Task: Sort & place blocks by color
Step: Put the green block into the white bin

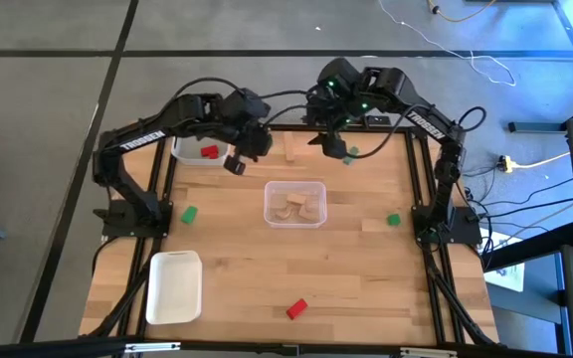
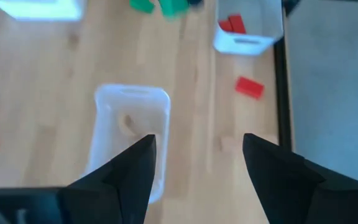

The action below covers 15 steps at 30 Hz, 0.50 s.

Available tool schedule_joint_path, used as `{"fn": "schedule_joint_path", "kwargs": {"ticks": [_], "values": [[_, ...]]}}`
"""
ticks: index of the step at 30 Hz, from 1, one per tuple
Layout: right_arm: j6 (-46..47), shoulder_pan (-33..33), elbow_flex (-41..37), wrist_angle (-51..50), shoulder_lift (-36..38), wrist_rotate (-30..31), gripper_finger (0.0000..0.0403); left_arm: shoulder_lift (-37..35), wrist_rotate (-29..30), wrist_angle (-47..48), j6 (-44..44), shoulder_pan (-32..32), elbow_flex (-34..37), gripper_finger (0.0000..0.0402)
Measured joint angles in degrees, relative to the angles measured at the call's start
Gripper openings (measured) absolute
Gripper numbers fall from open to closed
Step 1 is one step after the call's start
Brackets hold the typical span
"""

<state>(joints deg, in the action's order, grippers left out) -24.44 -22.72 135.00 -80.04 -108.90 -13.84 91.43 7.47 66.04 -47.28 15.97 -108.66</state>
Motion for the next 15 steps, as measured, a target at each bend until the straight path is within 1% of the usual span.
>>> {"fn": "schedule_joint_path", "kwargs": {"ticks": [3,8,11,15], "values": [[-1.5,0.0,0.0,-2.3,0.0,2.7,0.0239,-1.9,0.4,-0.8,0.9,0.0,0.0,0.0082],[-1.5,0.0,0.0,-2.5,0.0,5.5,0.0239,-5.2,3.6,-0.1,5.2,0.0,0.0,0.0082],[-1.5,-0.1,0.0,-2.5,0.0,9.0,0.0239,-6.6,4.2,2.9,10.4,0.0,0.0,0.0082],[-1.6,-0.2,0.0,-2.4,0.0,14.5,0.0239,-8.4,4.2,10.3,19.3,-0.4,-0.1,0.0082]]}}
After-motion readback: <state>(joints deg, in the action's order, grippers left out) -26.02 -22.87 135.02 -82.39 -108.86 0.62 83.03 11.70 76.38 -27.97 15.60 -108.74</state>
